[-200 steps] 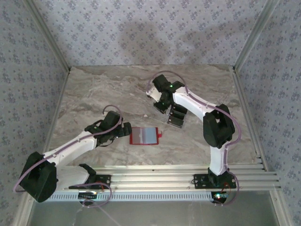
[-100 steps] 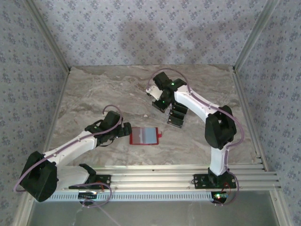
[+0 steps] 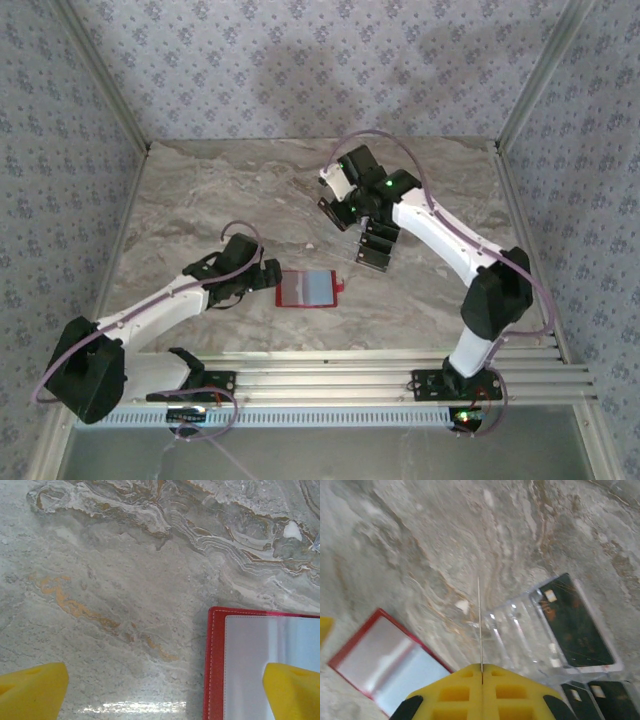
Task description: Put the credit cards into the card holder
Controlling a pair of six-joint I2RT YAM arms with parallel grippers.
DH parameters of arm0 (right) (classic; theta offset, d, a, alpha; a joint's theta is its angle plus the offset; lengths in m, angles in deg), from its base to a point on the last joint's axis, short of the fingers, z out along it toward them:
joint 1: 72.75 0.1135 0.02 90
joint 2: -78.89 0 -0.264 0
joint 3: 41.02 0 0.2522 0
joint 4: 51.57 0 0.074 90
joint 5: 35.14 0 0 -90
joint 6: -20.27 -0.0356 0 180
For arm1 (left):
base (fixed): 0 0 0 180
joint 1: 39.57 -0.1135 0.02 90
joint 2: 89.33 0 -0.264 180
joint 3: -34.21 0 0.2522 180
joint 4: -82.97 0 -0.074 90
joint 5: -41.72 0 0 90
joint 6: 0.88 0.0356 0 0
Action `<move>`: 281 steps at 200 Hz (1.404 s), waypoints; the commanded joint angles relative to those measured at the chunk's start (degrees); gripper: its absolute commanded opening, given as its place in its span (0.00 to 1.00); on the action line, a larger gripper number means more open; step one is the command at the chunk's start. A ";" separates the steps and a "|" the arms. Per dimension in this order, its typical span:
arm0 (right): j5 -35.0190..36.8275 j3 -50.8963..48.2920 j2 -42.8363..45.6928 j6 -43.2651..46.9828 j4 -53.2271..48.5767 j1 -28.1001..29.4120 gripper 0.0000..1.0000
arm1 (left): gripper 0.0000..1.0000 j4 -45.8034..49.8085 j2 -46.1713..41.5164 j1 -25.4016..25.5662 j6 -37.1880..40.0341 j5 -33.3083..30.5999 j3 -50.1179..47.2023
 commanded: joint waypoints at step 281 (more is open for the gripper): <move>-4.63 -54.94 20.99 -49.42 53.97 10.40 0.00 | 1.00 7.95 20.19 10.16 3.89 -14.50 9.08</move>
